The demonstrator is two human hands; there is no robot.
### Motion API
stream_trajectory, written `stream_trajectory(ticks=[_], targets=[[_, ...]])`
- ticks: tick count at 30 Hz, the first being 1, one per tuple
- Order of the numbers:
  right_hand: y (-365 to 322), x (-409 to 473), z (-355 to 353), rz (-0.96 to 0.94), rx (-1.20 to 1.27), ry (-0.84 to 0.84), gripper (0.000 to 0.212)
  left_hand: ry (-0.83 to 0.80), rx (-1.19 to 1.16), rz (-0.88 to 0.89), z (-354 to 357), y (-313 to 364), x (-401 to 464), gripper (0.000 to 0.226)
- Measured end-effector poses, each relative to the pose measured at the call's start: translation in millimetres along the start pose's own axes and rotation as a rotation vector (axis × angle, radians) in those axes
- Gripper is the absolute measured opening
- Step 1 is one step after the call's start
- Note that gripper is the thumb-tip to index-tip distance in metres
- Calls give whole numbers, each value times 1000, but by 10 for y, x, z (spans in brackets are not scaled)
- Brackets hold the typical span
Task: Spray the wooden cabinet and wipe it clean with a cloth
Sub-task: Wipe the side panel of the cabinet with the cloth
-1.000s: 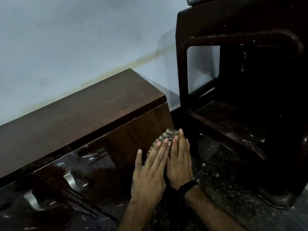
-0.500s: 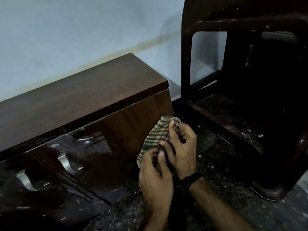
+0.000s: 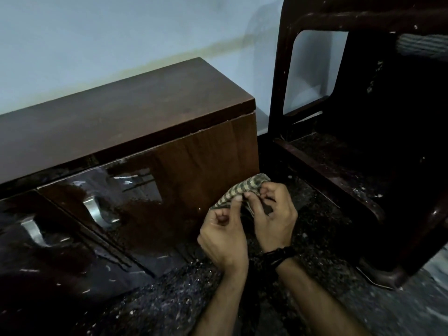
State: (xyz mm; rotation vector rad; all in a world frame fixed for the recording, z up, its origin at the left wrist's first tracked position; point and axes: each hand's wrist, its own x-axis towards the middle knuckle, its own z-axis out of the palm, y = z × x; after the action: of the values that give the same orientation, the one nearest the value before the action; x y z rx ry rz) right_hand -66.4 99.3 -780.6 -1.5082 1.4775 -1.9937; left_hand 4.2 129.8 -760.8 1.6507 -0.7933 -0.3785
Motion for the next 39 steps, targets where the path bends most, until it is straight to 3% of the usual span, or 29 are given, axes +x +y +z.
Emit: stream_trajectory(ticks=[5, 10, 17, 19, 21, 22, 24, 27, 30, 32, 34, 37, 39], targets=[[-69, 135, -20, -24, 7, -19, 23, 10, -12, -49, 30, -50, 71, 45], [86, -100, 31, 260, 34, -14, 33, -29, 75, -148, 54, -182, 46, 32], [182, -303, 7, 511, 67, -12, 42, -145, 337, -239, 14, -328, -18, 35], [228, -339, 21, 642, 26, 58, 43, -165, 323, -235, 2, -290, 5, 40], [250, -405, 67, 788, 10, 21, 34, -169, 254, -250, -12, -266, 0, 51], [244, -438, 91, 801, 36, -8, 27, -169, 212, -262, -9, -264, -14, 56], [197, -448, 131, 653, 84, -17, 26, -162, 113, -304, 18, -272, -23, 64], [91, -321, 116, 451, 33, 19, 49, -186, -95, -437, 62, -301, -41, 61], [55, -242, 49, 433, 32, 131, 65, -212, -171, -470, 62, -316, -40, 51], [89, -268, 33, 443, -167, 196, 55, -195, -149, -482, 63, -314, -29, 52], [114, -315, 28, 508, -363, 97, 31, -185, -117, -490, 68, -303, -21, 55], [84, -366, 56, 791, -184, -98, 18, -193, -28, -513, 59, -300, -2, 60], [93, -385, 63, 807, -59, -88, 19, -214, 19, -538, 36, -330, -14, 58]])
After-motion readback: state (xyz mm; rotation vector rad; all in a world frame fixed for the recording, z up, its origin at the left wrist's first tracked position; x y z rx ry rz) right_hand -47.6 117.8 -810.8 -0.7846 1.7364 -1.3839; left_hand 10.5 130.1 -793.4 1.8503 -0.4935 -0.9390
